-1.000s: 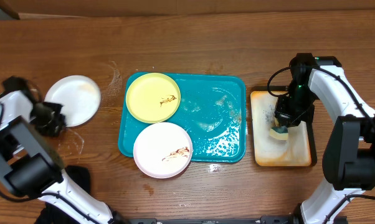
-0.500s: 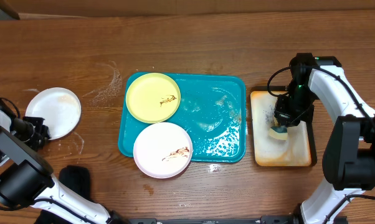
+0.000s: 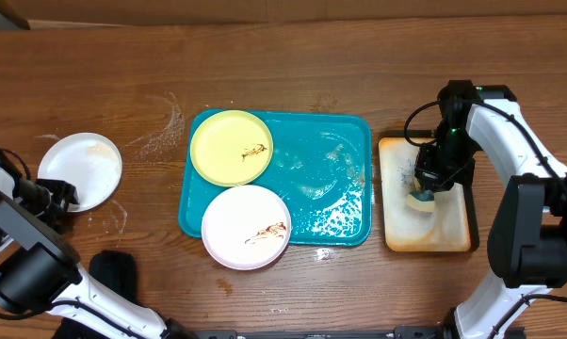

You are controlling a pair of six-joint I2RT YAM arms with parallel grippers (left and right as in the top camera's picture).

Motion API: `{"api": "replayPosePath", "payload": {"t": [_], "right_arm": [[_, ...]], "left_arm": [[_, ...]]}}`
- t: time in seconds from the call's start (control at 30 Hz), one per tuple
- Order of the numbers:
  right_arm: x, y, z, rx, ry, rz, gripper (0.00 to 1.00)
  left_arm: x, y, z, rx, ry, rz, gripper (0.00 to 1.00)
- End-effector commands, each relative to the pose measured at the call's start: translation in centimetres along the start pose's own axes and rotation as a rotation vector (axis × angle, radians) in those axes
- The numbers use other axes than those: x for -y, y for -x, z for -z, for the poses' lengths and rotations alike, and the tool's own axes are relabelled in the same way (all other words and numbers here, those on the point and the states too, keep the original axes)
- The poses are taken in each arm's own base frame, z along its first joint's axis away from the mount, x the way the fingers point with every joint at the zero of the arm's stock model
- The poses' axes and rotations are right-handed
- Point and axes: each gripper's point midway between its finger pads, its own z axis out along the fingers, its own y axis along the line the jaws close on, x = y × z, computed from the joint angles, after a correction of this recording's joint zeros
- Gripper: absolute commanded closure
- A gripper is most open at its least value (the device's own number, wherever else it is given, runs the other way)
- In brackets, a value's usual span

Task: Clean dirty plates on tray and stack at the side
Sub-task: 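Reach the left gripper to the yellow plate's rim and grip it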

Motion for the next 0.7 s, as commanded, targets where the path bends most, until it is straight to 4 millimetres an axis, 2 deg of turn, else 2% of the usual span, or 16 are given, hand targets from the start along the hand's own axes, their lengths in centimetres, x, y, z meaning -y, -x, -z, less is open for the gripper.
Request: {"api": "replayPosePath", "payload": {"t": [0.0,0.1,0.2,0.27,0.33,0.4,0.5,0.6,0.67], "right_arm": [[-0.3,-0.2,0.5,0.012,0.014,0.009,0.96],[-0.3,-0.2,0.5,0.012,0.014,0.009,0.96],[-0.3,-0.2,0.5,0.012,0.015,0.009,0.96],[-0.3,-0.2,0.5,0.012,0.014,0.01,0.96],[-0.3,-0.1,0.5,0.016,0.016,0.01,0.96],[-0.4,0.1,0.5,0.023,0.018,0.011,0.96],[-0.7,0.3,0.5,0.03,0.034,0.013,0.96],[-1.6,0.3,0.5,0.025,0.086,0.041,0.96],[-1.7,0.4,0.6,0.031,0.091,0.042,0.96]], "left_arm": [[1.2,1.6,4.7,0.109,-0.067,-0.022,0.37],[1.5,1.6,8.2,0.162,-0.11,-0.023,0.35],[1.9,1.0,10.7,0.204,-0.153,-0.051,0.39],[3.3,0.0,12.3,0.213,-0.221,-0.138,0.48],[5.6,-1.9,14.0,0.209,-0.323,-0.271,0.51],[8.5,-5.1,15.8,0.196,-0.437,-0.473,0.53],[11.4,-10.5,17.0,0.183,-0.514,-0.806,0.51],[12.7,-16.2,16.1,0.145,-0.483,-1.106,0.46],[13.7,-19.5,15.2,0.107,-0.465,-1.197,0.44]]}}
